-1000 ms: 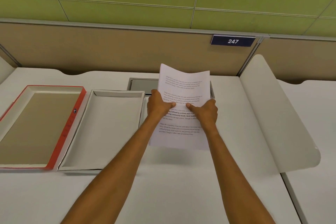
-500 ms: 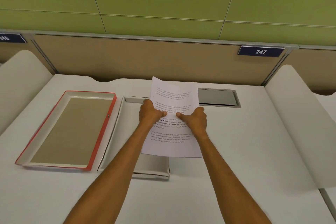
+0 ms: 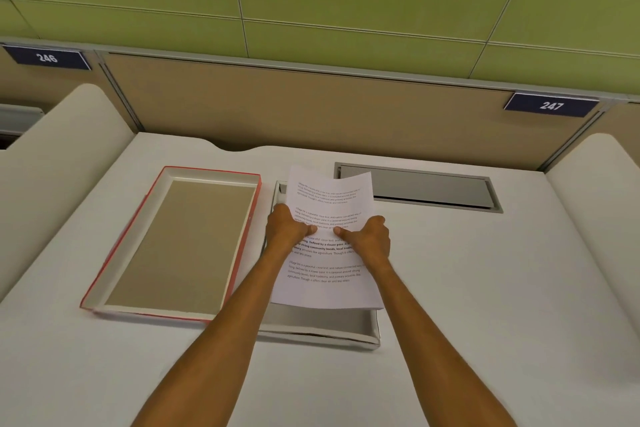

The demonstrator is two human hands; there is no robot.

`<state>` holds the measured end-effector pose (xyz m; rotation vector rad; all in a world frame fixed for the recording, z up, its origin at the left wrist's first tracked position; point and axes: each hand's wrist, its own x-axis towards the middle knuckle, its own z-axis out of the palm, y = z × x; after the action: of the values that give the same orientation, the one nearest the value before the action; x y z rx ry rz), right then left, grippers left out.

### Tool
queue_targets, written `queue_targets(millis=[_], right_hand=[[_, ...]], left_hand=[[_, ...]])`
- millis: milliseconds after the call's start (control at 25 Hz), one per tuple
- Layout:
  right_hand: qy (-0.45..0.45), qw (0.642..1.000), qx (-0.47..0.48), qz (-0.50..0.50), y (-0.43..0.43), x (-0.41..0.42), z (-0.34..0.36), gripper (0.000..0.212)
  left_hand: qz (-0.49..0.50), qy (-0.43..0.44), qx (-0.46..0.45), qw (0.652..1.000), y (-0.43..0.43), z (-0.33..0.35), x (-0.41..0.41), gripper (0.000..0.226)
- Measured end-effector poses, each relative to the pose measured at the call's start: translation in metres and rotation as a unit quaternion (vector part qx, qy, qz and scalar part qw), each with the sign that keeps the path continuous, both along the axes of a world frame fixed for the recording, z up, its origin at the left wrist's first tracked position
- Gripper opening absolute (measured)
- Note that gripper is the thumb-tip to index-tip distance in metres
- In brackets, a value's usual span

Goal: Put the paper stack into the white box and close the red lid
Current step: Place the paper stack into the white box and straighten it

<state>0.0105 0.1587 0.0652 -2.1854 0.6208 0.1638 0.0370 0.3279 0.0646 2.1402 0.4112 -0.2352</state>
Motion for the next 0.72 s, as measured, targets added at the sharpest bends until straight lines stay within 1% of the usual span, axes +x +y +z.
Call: queue_targets(millis=[120,280,440,520,600,720], right_hand=[[0.012,1.000,-0.010,0.005,0.010,0.001,-0.010,0.075],[0.018,1.000,-0.009,0.017,0.014,0.000,-0.023,0.064],[0.050,0.998,-0.018,0.035,0.014,0.001,-0.033,0.058],[0.061,0.997,-0.020,0.052,0.014,0.001,-0.037,0.047],[0.060,0.996,-0.025,0.065,0.015,0.000,-0.041,0.029],[0.053,0.996,-0.032,0.069,0.018,-0.001,-0.045,0.021]], left_hand=[[-0.002,0.014,-0.023,1.000,0.012,-0.012,0.001,0.041],[-0.011,0.045,-0.055,0.997,0.020,-0.027,0.002,0.045],[-0.020,0.063,-0.061,0.996,0.024,-0.040,0.002,0.032],[-0.022,0.065,-0.057,0.996,0.025,-0.045,0.001,0.030],[-0.024,0.066,-0.054,0.996,0.027,-0.050,0.001,0.031],[-0.027,0.064,-0.052,0.996,0.029,-0.057,-0.001,0.030]])
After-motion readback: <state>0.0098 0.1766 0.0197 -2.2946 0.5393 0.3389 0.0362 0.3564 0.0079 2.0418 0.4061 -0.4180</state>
